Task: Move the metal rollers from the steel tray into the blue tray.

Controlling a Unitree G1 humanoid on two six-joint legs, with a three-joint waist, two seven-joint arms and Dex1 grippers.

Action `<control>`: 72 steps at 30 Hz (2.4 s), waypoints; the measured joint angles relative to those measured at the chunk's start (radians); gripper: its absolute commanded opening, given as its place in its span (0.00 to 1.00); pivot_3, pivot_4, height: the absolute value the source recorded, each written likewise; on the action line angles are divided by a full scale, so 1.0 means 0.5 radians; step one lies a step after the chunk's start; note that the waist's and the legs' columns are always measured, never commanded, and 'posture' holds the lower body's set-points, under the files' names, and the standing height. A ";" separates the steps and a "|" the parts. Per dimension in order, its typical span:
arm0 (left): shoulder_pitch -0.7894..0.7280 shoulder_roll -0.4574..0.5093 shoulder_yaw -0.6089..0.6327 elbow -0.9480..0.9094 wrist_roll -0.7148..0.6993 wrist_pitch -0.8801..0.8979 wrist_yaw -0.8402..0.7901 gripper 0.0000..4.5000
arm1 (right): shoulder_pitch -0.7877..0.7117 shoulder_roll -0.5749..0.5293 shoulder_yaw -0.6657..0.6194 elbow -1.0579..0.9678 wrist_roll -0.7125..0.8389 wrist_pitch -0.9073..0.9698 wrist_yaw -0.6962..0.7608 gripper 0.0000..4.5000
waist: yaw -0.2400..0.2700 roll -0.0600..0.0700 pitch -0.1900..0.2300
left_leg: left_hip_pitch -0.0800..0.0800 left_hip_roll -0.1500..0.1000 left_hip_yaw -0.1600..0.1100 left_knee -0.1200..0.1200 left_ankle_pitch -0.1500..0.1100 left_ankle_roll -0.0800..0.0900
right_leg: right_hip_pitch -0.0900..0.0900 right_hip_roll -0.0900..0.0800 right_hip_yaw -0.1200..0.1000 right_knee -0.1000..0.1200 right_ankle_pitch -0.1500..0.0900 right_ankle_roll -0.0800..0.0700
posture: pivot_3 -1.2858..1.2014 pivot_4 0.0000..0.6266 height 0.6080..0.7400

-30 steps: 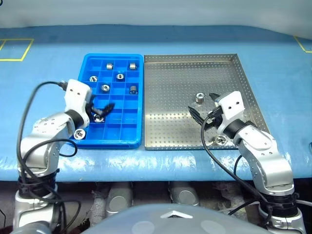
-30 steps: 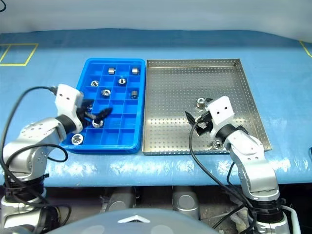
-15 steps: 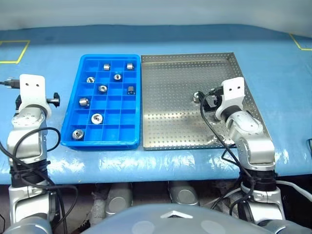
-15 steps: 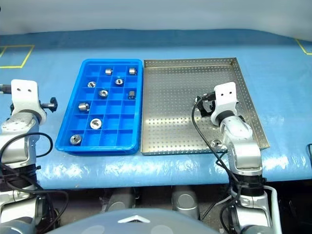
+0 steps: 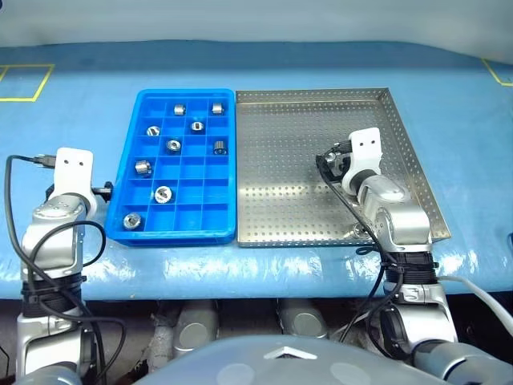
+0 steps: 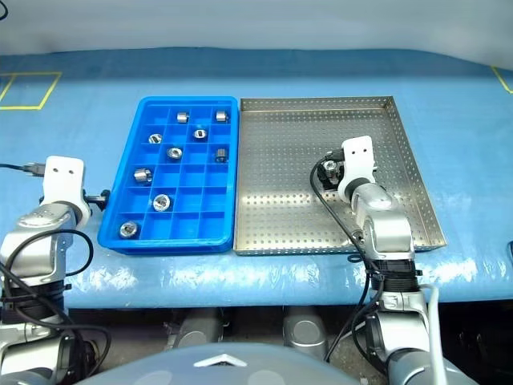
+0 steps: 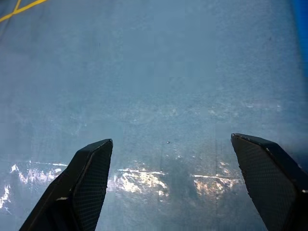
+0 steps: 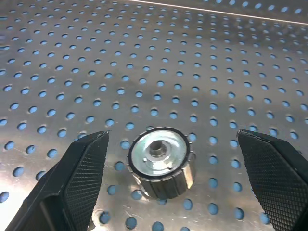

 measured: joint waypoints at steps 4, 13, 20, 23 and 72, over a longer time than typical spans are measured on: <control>-0.006 -0.007 0.015 -0.003 -0.003 -0.007 -0.025 0.96 | -0.019 0.026 0.003 0.026 0.000 -0.008 0.011 1.00 | 0.009 0.000 0.000 | 0.000 0.000 0.000 0.000 0.000 0.000 | 0.000 0.000 0.000 -0.001 0.000 0.000 | 0.49 0.24 1.00; -0.308 -0.231 0.364 -0.086 -0.202 -0.427 0.046 0.97 | -0.035 0.035 0.000 0.087 -0.012 0.013 -0.014 0.51 | 0.001 0.000 0.000 | 0.001 0.001 0.000 0.000 0.000 -0.001 | 0.000 0.001 0.000 0.000 0.001 0.000 | 0.49 0.24 1.00; -0.254 -0.230 0.239 -0.254 -0.475 -0.524 -0.249 0.97 | 0.016 0.050 0.025 -0.100 -0.003 -0.005 0.014 0.51 | -0.010 0.000 0.000 | -0.001 0.000 0.000 0.000 0.000 -0.001 | -0.001 0.001 0.000 0.000 0.001 0.000 | 0.49 0.24 1.00; -0.219 -0.215 0.063 -0.310 -0.568 -0.537 -0.431 0.97 | 0.012 0.072 0.102 -0.356 0.034 0.011 0.069 0.51 | -0.024 0.000 0.000 | 0.000 0.002 0.000 0.000 0.000 -0.001 | -0.001 0.002 0.000 0.000 0.000 0.001 | 0.48 0.24 1.00; -0.160 -0.052 -0.087 -0.183 -0.501 -0.755 -0.341 0.97 | -0.082 0.239 -0.061 0.052 -0.077 0.209 -0.314 0.66 | -0.017 0.000 0.000 | -0.001 0.005 0.000 -0.001 0.000 0.000 | -0.003 0.005 0.000 0.000 0.000 0.000 | 0.50 0.24 1.00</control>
